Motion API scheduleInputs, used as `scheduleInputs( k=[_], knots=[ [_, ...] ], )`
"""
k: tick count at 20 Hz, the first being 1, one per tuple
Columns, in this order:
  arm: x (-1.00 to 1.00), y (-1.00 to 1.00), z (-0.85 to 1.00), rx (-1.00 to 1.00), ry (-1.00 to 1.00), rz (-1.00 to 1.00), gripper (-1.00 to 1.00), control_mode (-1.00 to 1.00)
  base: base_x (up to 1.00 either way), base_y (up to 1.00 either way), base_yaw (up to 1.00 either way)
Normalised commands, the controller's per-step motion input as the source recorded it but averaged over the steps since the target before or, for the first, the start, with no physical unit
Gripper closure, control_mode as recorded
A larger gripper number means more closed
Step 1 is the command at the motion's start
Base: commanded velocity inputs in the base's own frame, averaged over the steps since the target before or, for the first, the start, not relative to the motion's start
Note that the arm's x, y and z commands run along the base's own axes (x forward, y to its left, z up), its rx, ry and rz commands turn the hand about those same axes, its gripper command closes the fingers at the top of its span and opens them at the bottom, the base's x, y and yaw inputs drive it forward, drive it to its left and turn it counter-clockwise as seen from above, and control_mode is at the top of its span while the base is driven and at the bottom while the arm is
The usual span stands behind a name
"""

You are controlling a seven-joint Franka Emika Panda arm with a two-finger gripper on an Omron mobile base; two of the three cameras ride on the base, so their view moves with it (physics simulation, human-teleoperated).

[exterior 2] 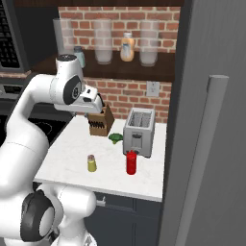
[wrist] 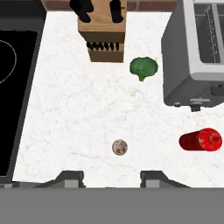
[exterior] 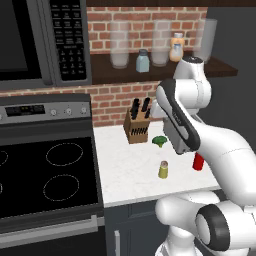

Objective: Put the shaker and condiment bottle from the counter next to their counterparts in the cabinet.

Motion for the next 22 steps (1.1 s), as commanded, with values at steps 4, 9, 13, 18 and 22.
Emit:
scheduleInputs(
  k=[4,9,13,18,22],
  knots=[
    [0.00,0.00,0.00,0.00,0.03,0.00,-1.00,-1.00,0.00,0.00,0.00],
    [0.00,0.00,0.00,0.00,0.09,0.00,-1.00,-1.00,0.00,0.00,0.00],
    [0.00,0.00,0.00,0.00,0.09,-0.04,-1.00,-1.00,0.00,0.00,0.00],
    [-0.02,0.00,0.00,0.00,0.06,-0.10,-1.00,-1.00,0.00,0.00,0.00],
    [-0.05,0.00,0.00,0.00,0.00,-0.13,-1.00,-1.00,0.00,0.00,0.00]
  ],
)
